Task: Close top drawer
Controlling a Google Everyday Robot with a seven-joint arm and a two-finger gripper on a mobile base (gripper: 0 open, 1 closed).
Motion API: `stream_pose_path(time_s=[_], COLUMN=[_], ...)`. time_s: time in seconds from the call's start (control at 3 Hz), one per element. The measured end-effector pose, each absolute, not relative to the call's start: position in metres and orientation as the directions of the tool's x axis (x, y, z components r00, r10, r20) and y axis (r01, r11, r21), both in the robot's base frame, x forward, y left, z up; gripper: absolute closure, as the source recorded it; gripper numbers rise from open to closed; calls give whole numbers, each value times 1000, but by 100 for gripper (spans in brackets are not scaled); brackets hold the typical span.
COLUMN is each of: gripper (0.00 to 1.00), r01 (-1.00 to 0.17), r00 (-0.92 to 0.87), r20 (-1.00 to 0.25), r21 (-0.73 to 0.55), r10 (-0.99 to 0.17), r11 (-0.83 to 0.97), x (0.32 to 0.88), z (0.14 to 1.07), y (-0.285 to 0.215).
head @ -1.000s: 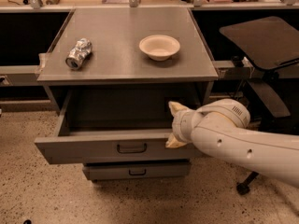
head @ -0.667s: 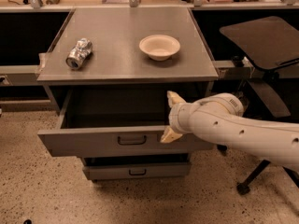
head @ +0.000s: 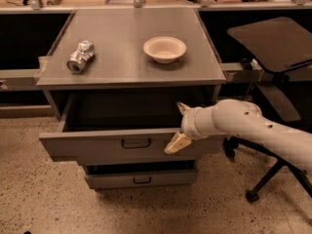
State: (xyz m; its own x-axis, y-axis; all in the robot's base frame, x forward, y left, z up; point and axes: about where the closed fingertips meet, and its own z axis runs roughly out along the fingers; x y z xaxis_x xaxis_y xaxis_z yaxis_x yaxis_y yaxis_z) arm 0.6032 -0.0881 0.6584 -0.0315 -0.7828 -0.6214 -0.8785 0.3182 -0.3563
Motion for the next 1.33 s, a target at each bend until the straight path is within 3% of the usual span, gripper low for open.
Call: stream_pose_path(time_s=[0.67, 1.0, 1.33], gripper=[6, 4, 23], r01=[-884, -906, -903], r00=[33, 146, 288], r20=[-631, -676, -691], r21=[-381, -385, -427], r10=[-775, -723, -664], r11=[272, 177, 52], x=[589, 534, 475], z=[671, 696, 722], y=[-85, -70, -56])
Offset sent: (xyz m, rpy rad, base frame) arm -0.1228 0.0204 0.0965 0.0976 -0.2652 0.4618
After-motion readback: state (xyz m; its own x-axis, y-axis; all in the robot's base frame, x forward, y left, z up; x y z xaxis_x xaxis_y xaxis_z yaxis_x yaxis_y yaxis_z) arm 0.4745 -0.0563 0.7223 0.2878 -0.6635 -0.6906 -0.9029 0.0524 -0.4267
